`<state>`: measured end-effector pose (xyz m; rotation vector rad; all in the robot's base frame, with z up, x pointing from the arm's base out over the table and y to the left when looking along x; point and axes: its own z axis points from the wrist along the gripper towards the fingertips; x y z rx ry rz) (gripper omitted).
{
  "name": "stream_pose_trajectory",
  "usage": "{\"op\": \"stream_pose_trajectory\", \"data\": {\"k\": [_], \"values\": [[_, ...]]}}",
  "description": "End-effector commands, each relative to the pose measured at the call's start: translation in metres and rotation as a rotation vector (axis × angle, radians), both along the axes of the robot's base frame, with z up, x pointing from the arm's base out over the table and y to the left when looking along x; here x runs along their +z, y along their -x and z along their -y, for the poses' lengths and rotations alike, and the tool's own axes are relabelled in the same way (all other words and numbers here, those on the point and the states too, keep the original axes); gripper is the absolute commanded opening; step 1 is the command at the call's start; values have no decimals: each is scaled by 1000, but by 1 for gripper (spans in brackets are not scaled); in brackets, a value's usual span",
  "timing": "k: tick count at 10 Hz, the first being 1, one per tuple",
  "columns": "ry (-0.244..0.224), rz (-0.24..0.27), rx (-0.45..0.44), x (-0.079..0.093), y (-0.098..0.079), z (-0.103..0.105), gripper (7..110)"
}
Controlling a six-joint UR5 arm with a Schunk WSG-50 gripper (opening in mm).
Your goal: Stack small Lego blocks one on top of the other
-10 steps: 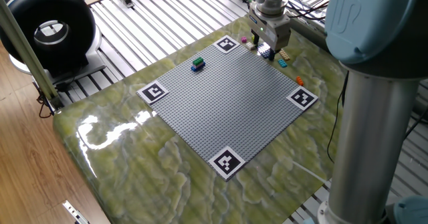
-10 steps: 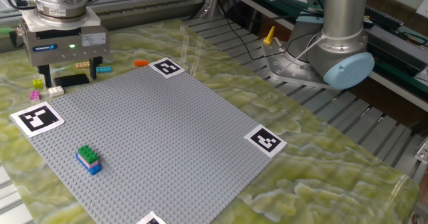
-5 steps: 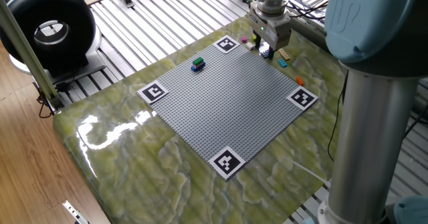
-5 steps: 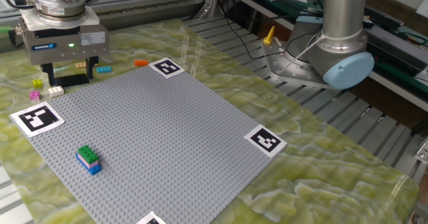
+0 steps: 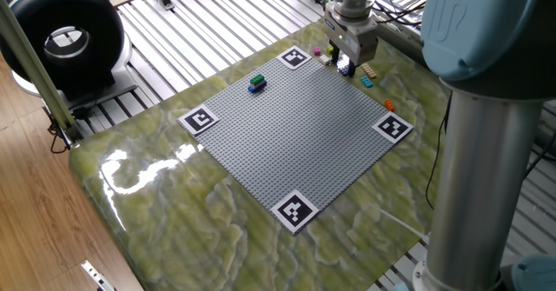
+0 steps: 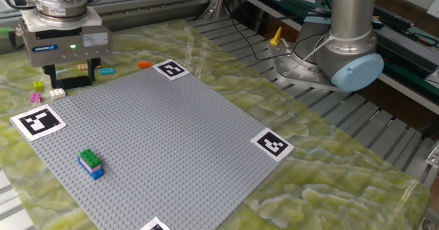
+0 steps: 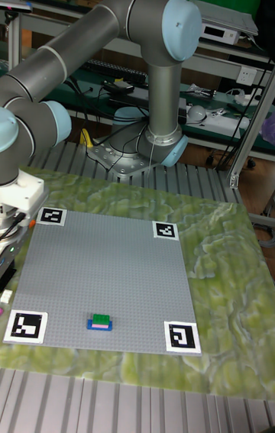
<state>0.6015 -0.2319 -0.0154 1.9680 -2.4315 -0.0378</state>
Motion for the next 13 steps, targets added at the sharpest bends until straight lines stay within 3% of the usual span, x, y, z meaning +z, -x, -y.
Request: {"op": "stream_pose_trajectory", "data": {"k": [1,2,3,6,7,10,11,13], "values": [[-13,-7,-45,2,2,-2,66],[-16,-7,-64,2,2,-3,66],[-14,-6,-74,2,1,-2,44],[6,-4,-78,2,1,2,44],[19,3,-81,2,0,4,22],[21,5,-108,3,1,3,22],[23,9,-127,4,1,3,7],[25,8,-144,5,3,3,7]]}}
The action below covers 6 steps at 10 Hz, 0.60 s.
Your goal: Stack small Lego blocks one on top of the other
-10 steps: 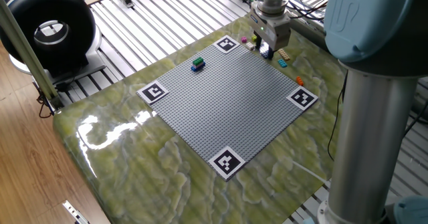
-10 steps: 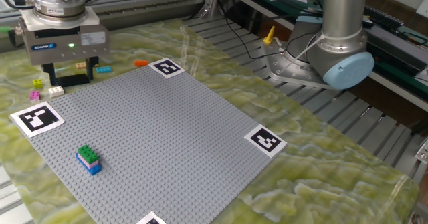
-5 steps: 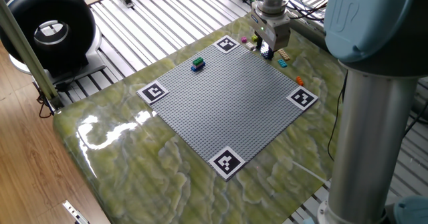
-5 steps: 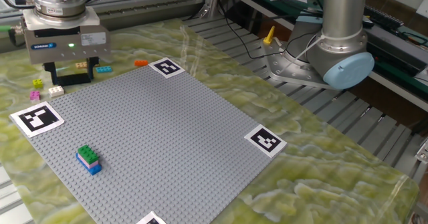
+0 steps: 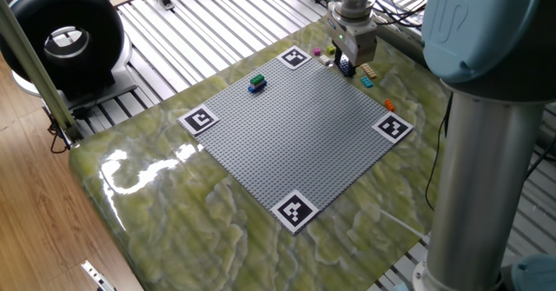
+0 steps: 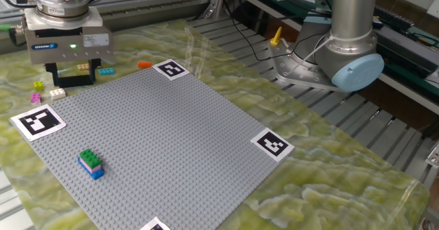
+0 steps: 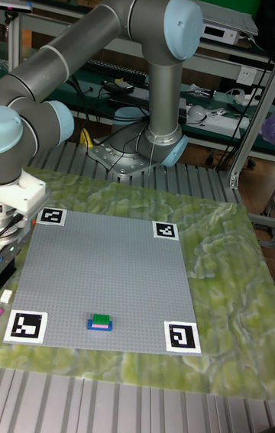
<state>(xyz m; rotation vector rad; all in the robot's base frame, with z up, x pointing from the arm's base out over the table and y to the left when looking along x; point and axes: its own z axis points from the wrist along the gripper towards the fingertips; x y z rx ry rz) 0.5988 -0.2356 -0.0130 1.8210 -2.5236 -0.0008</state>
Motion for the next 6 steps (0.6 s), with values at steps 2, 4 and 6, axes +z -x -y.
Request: {"op": "stream_pose_trajectory", "data": {"k": [2,4,6], "values": [[-17,12,-71,6,2,-4,7],[-17,14,-105,12,5,-4,7],[-55,54,-218,24,-4,-11,7]]}}
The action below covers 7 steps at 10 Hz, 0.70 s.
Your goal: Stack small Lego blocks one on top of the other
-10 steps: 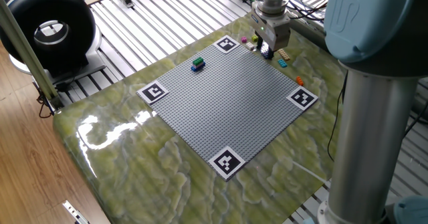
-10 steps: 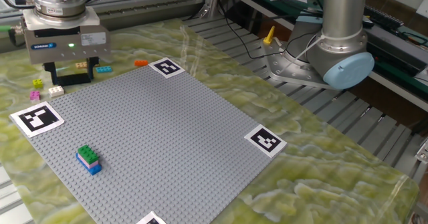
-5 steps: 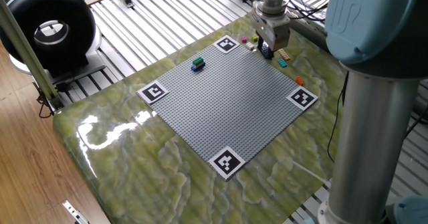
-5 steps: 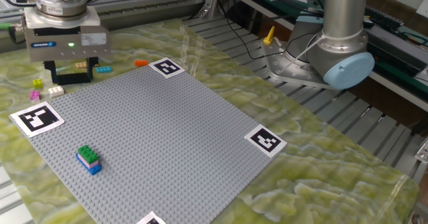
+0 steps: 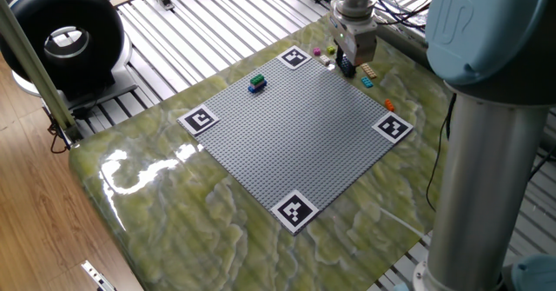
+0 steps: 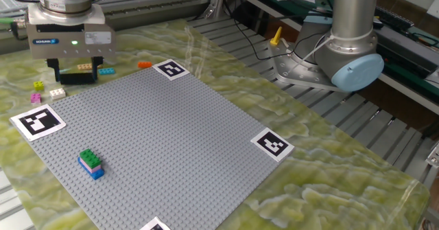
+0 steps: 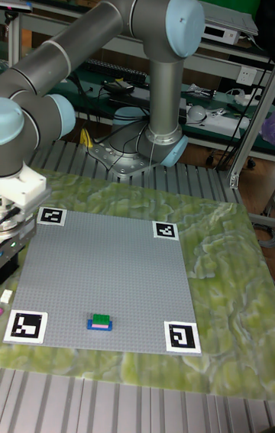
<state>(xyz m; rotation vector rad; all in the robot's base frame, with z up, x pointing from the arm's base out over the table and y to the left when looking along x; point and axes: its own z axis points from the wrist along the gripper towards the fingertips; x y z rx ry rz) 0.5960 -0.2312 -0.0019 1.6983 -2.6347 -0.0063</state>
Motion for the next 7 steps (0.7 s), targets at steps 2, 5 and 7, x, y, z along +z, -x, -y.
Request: {"op": "stream_pose_trajectory", "data": {"k": [2,5,7], "values": [[-96,45,-294,25,-8,-25,7],[-101,29,-568,36,-8,-54,7],[-137,19,-674,35,-15,-74,7]]}}
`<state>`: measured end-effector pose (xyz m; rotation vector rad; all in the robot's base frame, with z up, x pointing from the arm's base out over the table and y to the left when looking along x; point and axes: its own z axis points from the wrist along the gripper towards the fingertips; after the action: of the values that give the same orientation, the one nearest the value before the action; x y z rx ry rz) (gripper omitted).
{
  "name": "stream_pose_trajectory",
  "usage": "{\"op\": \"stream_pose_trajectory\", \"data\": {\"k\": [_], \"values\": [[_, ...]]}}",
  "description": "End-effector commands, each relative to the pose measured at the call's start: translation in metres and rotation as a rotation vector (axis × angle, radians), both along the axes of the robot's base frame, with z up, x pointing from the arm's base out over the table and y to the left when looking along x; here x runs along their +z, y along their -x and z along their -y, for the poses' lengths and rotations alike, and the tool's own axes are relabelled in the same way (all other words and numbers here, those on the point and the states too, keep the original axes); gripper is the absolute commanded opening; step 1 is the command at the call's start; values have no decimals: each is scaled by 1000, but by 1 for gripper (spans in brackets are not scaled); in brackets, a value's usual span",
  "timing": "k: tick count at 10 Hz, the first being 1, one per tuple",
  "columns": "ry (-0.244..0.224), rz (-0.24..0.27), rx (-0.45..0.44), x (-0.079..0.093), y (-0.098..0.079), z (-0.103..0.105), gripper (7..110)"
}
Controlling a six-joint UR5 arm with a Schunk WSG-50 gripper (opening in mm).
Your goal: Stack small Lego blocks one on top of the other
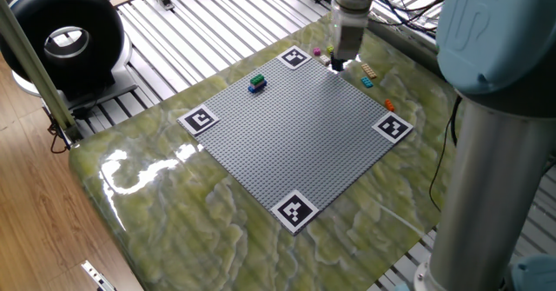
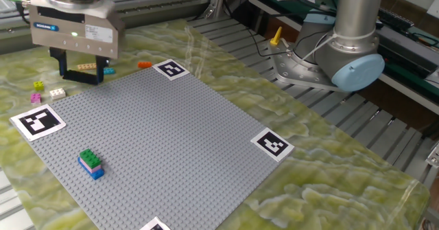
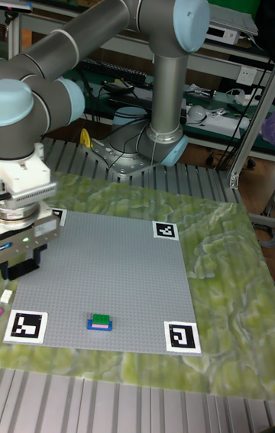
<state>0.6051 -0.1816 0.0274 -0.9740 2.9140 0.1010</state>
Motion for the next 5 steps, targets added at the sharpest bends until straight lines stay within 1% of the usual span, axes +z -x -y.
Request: {"op": "stream_pose_trajectory", "data": {"k": [1,2,3,5], "values": [[-47,-10,-225,4,-9,-27,7],[-40,-23,-290,2,-9,-25,7],[-36,-47,-331,2,-6,-21,7],[13,-48,-352,2,-7,-6,7]]}}
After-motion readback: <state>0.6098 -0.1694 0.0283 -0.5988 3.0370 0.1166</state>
